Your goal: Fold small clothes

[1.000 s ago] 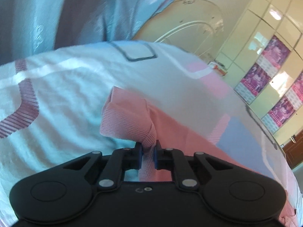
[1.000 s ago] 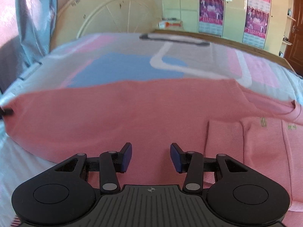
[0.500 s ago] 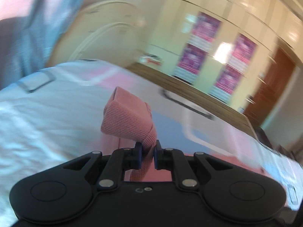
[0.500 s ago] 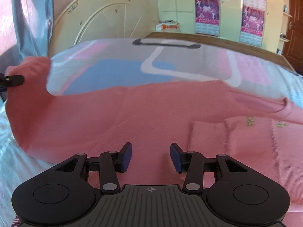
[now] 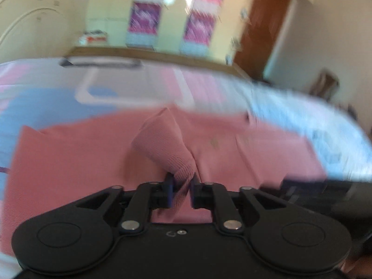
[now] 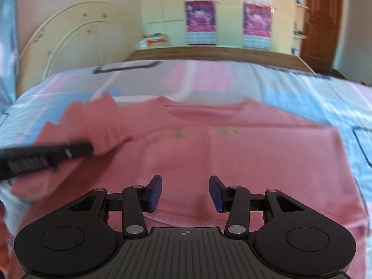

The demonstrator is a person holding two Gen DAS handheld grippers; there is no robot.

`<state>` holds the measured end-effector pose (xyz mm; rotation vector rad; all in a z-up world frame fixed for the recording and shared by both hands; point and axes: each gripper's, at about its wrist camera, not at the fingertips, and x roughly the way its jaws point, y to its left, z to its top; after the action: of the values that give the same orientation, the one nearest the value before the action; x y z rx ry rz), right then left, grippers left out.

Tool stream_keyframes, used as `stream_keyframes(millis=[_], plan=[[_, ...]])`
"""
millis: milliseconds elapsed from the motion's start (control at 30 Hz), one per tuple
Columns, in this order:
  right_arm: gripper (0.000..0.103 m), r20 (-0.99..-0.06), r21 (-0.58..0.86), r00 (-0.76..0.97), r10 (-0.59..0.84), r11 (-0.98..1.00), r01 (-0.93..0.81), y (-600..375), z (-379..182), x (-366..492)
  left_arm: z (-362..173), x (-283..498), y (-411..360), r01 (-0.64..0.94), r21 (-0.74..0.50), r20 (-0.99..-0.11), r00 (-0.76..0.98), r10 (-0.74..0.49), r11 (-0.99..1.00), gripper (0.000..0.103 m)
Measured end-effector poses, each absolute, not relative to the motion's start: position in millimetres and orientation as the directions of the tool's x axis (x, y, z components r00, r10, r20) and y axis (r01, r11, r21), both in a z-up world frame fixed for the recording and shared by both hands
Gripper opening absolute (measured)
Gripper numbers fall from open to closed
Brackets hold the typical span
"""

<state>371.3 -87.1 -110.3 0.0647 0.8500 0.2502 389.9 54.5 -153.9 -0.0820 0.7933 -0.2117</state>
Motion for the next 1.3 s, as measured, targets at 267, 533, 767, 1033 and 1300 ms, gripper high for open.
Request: stream_keyframes(millis=[267, 533, 767, 1033, 1300], plan=[[0.061, -0.731, 0.224, 0.631, 0.258, 0.965, -0.134, -131, -110, 361, -147, 359, 32, 0.201, -0.055, -0.67, 0.719, -0.185, 0.978, 0.088], [0.062, -0.737, 0.334, 0.547, 0.398, 0.917, -0.217, -98, -118, 376, -144, 355, 105, -0.053, -0.025, -0.692, 0.722, 0.021, 0.998, 0.086], [0.018, -0.746, 0.378, 0.488, 0.454, 0.891, -0.25, -61, -133, 393, -151, 345, 173, -0.248, -0.007, -0.715, 0.679, 0.169, 0.969, 0.085], [0.003, -0.681, 0.277, 0.6, 0.42, 0.906, -0.32, -55, -98, 384, -147, 342, 189, -0.295, -0.042, -0.702, 0.688, 0.182, 0.955, 0.088], [0.003, -0.64, 0.053, 0.739, 0.212, 0.971, -0.233, -118, -76, 373, -151, 355, 171, -0.258, -0.084, -0.703, 0.7, 0.126, 0.963, 0.092]])
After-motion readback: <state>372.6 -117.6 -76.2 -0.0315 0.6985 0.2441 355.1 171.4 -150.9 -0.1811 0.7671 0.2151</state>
